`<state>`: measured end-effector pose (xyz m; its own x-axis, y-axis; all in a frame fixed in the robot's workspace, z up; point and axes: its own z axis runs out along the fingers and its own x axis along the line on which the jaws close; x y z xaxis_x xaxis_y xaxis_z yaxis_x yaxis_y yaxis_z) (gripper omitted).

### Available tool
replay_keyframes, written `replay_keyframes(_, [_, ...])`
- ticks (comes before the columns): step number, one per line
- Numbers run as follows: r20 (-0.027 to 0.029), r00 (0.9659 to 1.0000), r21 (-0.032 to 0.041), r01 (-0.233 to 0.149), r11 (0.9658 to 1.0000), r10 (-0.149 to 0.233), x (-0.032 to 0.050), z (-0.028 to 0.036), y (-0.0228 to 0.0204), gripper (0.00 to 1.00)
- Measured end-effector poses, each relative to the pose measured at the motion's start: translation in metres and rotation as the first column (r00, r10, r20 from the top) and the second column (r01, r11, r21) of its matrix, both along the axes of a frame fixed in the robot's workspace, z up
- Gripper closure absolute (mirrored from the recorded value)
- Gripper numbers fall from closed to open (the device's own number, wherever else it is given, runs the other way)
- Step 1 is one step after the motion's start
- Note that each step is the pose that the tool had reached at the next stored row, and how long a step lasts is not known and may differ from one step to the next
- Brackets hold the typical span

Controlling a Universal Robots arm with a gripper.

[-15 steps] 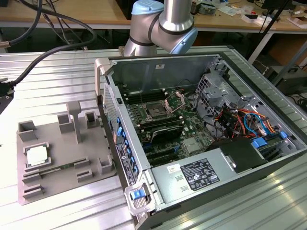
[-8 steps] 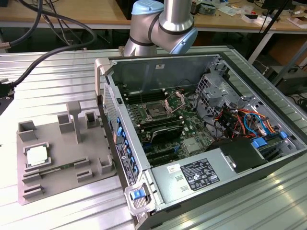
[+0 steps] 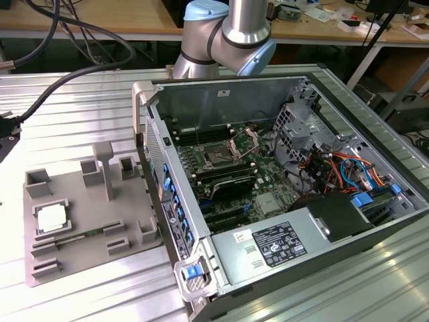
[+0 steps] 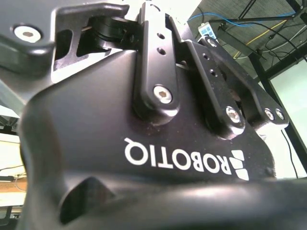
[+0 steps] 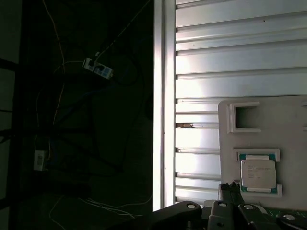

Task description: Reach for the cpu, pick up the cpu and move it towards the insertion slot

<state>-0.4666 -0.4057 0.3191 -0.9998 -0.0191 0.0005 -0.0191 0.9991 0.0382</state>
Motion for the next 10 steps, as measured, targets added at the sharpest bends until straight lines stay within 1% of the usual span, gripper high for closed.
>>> replay_keyframes(10, [0.0000,1.0000,0.0000,0.000,1.0000,0.000,0.0000,-0.0021,0.0000,0.89])
